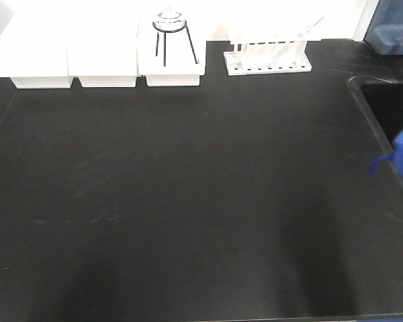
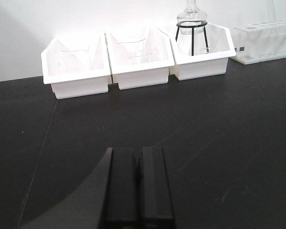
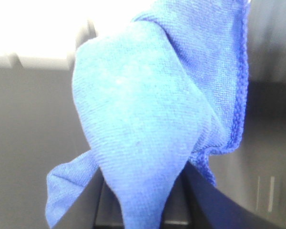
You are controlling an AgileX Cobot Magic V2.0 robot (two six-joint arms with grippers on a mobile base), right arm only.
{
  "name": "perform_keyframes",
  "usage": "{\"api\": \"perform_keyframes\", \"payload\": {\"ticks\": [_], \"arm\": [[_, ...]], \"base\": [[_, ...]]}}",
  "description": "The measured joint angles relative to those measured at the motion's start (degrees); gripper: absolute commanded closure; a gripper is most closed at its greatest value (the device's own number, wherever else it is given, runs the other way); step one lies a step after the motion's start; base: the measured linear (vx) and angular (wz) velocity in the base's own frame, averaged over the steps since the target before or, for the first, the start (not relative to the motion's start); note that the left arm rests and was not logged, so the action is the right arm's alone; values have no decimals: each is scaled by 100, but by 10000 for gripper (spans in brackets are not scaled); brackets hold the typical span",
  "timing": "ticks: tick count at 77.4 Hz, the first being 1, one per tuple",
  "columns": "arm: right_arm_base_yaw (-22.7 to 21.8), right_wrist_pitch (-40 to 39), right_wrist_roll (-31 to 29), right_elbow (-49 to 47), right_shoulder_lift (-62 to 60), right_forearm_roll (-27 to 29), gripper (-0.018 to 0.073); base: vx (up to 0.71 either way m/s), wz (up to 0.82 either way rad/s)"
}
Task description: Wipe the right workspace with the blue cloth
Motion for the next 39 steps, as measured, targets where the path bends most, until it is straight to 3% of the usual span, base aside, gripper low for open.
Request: {"api": "perform_keyframes", "payload": {"ticks": [22, 39], "arm": [[0, 196, -77, 45, -1118, -90, 564], [0, -316, -248, 1039, -1330, 8, 564]], "base": [[0, 0], [0, 0]]}}
